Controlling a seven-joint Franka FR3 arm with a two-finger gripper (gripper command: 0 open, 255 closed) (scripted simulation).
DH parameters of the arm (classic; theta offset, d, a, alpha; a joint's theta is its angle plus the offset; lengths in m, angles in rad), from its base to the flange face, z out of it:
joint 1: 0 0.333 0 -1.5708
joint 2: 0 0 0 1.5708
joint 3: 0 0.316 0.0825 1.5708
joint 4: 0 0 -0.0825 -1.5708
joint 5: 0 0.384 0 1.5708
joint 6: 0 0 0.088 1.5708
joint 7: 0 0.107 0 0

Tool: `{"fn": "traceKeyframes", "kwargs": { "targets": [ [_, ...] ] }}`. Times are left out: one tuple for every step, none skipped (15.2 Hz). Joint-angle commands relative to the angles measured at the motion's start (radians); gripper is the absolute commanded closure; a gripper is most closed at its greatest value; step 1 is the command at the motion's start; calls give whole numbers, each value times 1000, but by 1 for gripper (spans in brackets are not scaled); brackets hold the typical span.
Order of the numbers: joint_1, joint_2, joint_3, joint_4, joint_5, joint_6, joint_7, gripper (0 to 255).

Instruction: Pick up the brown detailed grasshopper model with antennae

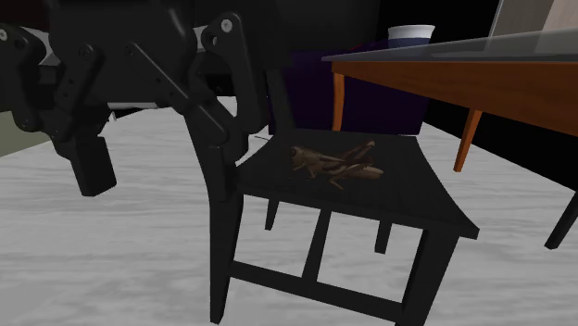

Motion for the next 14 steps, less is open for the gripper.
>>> {"fn": "traceKeyframes", "kwargs": {
  "targets": [
    [0, 0, 0, 0, 0, 0, 0, 0],
    [6, 28, -24, 11, -21, 16, -56, 0],
    [12, 57, -47, 23, -40, 32, -110, 0],
    [19, 88, -69, 37, -58, 48, -164, 0],
    [27, 121, -91, 53, -75, 63, -218, 0],
    [35, 154, -111, 71, -90, 79, -271, 0],
    [42, 189, -131, 90, -103, 94, -324, 0],
    [51, 224, -150, 111, -114, 109, -376, 0],
    [59, 260, -168, 134, -124, 124, -429, 0],
    [67, 298, -184, 158, -132, 137, -481, 0],
    [75, 335, -200, 183, -138, 150, -532, 0],
    [84, 374, -215, 210, -142, 163, -584, 0],
    [92, 412, -228, 238, -145, 174, -635, 0],
    [100, 451, -241, 268, -146, 185, -686, 0]
  ]
}}
